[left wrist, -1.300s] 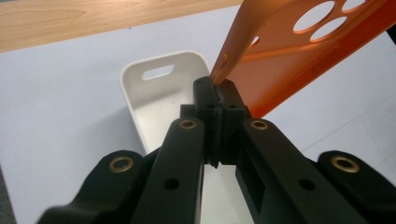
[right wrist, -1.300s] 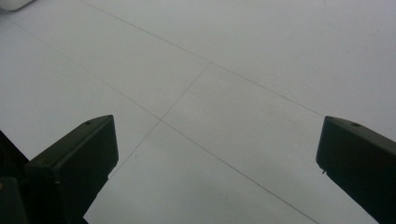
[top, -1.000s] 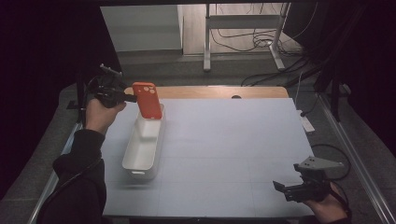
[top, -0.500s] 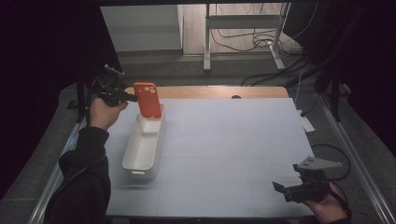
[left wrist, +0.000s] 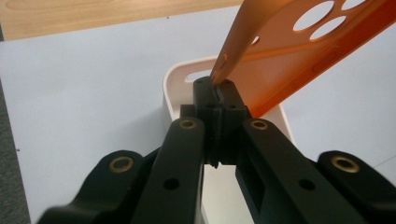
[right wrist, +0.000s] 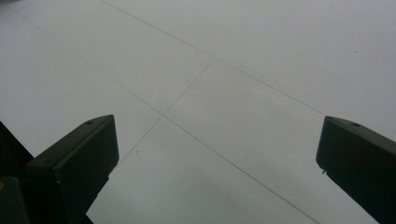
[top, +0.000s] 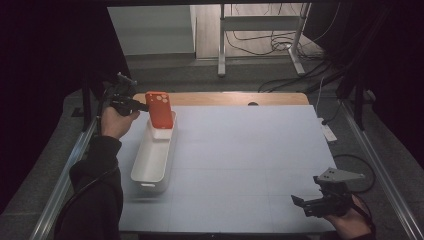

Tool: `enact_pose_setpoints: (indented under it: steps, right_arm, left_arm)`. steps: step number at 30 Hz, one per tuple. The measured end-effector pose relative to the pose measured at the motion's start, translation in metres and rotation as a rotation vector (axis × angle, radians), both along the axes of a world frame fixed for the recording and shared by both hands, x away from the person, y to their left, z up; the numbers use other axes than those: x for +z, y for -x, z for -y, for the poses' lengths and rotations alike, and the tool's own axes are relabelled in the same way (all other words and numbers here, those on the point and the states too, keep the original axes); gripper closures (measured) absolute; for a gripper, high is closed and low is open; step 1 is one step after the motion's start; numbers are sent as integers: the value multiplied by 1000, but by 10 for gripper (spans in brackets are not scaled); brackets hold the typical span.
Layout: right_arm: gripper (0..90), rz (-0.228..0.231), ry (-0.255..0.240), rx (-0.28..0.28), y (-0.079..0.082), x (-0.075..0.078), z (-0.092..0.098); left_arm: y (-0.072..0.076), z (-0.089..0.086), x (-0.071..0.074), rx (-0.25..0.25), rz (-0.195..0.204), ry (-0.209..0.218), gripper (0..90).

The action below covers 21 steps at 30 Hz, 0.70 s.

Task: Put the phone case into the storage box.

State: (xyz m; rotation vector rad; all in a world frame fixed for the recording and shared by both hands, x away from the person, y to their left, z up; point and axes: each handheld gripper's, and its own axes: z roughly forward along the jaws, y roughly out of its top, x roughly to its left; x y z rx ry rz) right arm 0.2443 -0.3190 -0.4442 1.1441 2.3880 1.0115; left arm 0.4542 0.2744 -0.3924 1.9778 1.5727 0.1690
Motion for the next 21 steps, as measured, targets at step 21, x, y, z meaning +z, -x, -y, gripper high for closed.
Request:
enact_pose_setpoints:
  steps: [21]
  right_arm:
    - [0, -5, 7, 7, 0, -1, -1]
  left_arm:
    - [-7, 3, -36, 15, -52, 3, 890]
